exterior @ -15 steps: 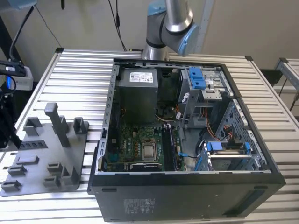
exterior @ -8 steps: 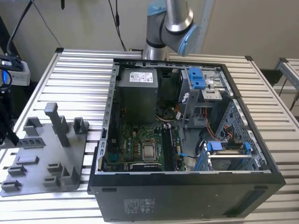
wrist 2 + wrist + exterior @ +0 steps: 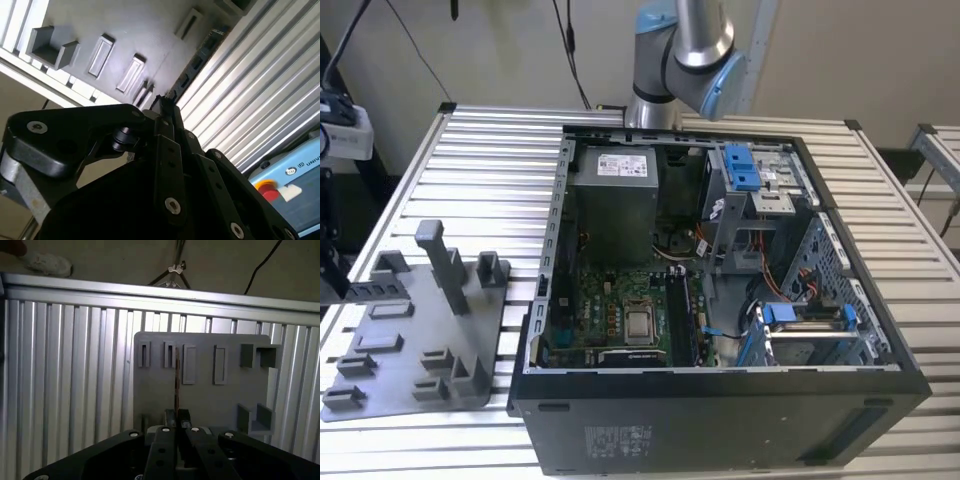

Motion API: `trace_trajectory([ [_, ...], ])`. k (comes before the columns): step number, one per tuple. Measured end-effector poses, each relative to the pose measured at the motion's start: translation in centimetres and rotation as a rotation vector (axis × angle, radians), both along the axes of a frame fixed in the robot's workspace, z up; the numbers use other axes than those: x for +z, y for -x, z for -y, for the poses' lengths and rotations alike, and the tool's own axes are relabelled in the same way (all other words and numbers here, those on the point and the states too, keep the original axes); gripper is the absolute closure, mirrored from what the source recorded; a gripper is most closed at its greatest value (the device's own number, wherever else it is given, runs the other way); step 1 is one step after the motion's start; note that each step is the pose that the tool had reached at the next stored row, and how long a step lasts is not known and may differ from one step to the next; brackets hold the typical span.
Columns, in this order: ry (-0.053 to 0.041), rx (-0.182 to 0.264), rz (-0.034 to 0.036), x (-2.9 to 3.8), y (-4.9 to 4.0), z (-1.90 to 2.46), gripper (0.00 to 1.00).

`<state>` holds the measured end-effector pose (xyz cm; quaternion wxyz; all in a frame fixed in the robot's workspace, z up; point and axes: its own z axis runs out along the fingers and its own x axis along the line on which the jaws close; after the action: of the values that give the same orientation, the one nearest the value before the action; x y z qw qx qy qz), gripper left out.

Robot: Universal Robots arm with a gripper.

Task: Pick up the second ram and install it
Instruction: 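Pick up the second ram and move it above second insertion slot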

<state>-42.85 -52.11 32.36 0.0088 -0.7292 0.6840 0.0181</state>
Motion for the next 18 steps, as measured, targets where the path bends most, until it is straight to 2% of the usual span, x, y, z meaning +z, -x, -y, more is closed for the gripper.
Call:
trace_trajectory([
  [7,0.0001,-0.008,-0.0001,2.88,0.00,0.00,0.86],
  [11,0.0001,-0.029,-0.0005,3.86,0.00,0.00,0.86],
  [15,0.0000,-0.046,-0.0008,4.52,0.00,0.00,0.86],
  [18,0.0001,-0.054,-0.0024,5.40,0.00,0.00,0.86],
])
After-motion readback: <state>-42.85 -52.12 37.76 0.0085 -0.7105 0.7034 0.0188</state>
